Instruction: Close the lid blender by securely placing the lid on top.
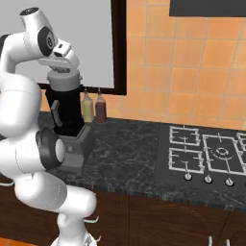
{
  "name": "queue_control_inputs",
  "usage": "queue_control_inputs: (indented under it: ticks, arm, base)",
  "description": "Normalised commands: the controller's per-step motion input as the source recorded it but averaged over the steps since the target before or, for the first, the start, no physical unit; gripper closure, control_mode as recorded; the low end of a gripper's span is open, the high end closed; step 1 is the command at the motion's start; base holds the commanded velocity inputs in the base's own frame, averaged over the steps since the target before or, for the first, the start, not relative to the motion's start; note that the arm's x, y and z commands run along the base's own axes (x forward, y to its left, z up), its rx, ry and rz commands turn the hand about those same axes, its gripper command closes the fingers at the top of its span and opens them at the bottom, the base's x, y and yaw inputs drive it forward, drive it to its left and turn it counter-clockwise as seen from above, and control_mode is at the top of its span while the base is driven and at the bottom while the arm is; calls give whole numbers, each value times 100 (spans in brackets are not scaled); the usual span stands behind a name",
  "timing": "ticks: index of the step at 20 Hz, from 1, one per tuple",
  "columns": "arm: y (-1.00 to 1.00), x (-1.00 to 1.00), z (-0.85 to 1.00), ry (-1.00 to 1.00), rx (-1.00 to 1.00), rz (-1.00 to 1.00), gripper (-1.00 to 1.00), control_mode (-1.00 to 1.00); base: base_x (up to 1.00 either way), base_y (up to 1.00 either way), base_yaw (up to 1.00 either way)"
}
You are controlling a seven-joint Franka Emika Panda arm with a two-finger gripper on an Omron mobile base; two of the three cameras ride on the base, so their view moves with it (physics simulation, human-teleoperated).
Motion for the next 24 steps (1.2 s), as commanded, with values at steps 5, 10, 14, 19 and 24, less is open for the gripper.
queue_control_inputs:
  ticks: [5, 10, 14, 19, 24]
  arm:
    - [-9, 0, 10, 4, 0, 0, 100, -100]
    - [-5, -13, 25, 11, 0, 0, 100, -100]
    - [-3, -30, 18, 15, 0, 0, 100, -100]
    - [-3, -17, 14, 10, 0, 0, 100, -100]
    - [-12, -3, 23, 0, 0, 0, 100, -100]
  base:
    - [0, 0, 0]
    - [0, 0, 0]
    - [0, 0, 0]
    - [0, 0, 0]
    - [0, 0, 0]
